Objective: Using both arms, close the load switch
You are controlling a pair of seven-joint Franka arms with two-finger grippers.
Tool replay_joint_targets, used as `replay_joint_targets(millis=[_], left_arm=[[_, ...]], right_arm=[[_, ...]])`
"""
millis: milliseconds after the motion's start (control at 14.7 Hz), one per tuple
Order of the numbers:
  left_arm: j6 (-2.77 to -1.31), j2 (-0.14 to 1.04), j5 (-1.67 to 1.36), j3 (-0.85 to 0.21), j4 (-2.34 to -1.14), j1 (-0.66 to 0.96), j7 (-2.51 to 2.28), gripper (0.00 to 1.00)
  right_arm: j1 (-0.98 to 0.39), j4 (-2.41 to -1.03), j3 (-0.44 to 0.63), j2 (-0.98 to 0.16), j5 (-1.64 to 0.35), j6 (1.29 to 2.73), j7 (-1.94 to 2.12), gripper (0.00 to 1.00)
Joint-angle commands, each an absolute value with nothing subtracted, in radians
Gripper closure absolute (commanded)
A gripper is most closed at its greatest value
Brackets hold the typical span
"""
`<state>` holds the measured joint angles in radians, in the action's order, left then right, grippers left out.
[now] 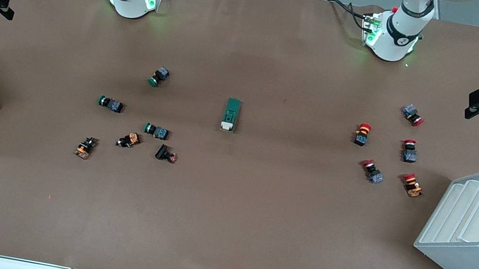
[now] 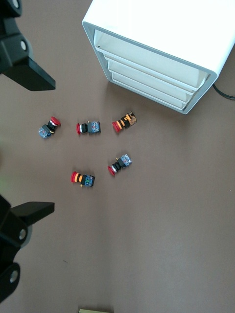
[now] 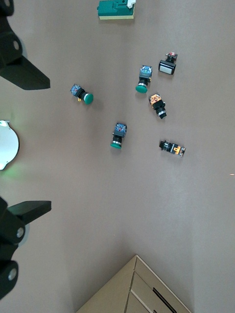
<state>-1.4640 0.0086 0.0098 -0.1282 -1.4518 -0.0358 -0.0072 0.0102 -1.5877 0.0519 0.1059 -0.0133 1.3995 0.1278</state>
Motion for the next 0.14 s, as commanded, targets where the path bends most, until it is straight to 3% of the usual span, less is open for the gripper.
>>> replay_joint_targets(millis=[0, 68], left_arm=[[-1.442, 0.003, -0.003, -0.176, -1.442, -0.086, 0.005, 0.0], [-1.442, 0.003, -0.003, -0.184, -1.443, -0.09, 0.006, 0.0]], right_arm=[[0.029, -1.615, 0.038, 0.133, -0.008, 1.402, 0.143, 0.0], [0.029, -1.617, 0.038, 0.133, -0.008, 1.401, 0.143, 0.0]])
